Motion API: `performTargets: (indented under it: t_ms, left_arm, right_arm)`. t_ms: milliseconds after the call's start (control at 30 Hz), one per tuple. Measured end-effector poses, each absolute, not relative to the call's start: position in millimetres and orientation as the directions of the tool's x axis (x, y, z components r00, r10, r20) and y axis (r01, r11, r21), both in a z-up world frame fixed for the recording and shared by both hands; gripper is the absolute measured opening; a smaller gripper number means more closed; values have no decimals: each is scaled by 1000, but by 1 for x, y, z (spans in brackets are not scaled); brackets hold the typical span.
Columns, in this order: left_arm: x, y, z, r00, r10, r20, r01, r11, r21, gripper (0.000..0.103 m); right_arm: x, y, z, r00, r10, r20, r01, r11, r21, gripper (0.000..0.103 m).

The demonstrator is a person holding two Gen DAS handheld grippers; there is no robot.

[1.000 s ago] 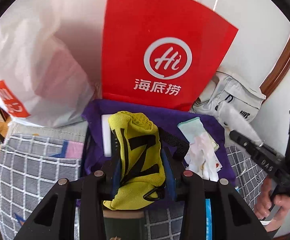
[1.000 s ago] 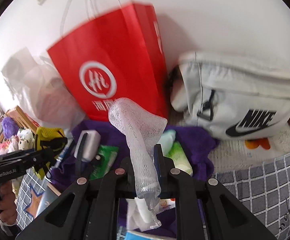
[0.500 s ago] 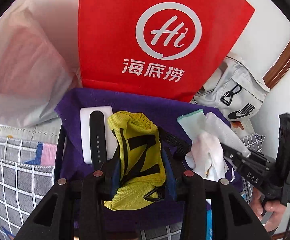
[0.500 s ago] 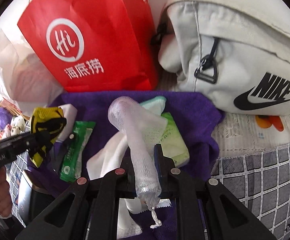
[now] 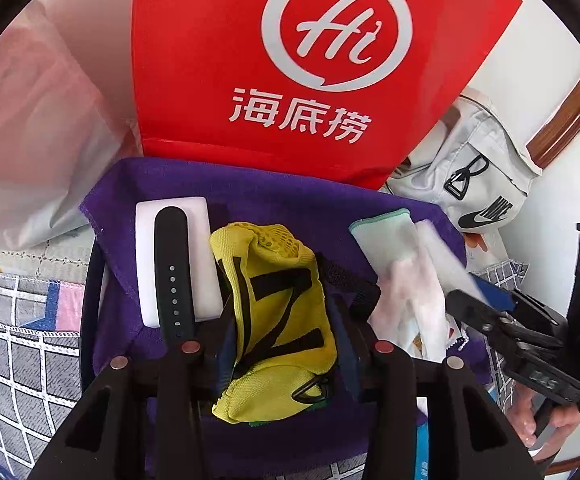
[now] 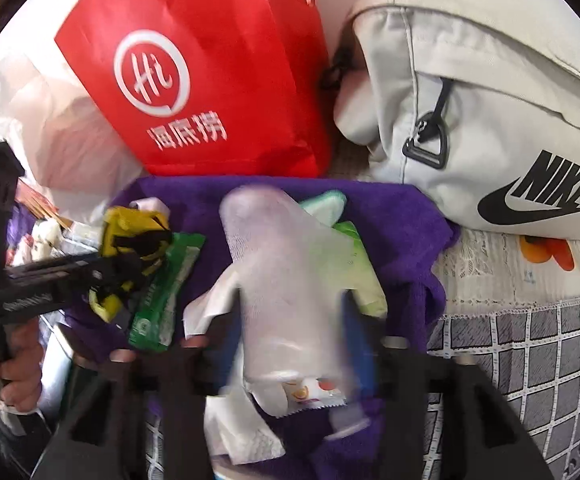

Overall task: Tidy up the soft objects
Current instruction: 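Open the right tool to drop the mesh net on the towel while the left tool releases the yellow pouch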

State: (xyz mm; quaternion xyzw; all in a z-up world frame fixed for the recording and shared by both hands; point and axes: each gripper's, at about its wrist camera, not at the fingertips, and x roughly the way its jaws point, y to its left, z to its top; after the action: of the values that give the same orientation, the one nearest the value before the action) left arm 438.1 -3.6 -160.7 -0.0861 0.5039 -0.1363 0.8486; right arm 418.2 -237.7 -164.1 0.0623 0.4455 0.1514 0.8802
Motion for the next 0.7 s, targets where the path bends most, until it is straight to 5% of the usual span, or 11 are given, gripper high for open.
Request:
performTargets:
  t_ms: [200,500,700]
  left_arm:
    - [443,-6,-166,449,-325,-832,136,946,-296,45]
    - [445,-1,-162,430,-380,-819,138,924,-356,74]
    - [441,5,-153,445,-370,-816,127,927,-352,76]
  right_arm:
    - [414,-239,-159,544,364,-756,-233,931,281,63]
    - [414,-235,-155,550,359,-754,-225,933,280,65]
    - [408,-237,-146,581,331,-743,-210,943,256,65]
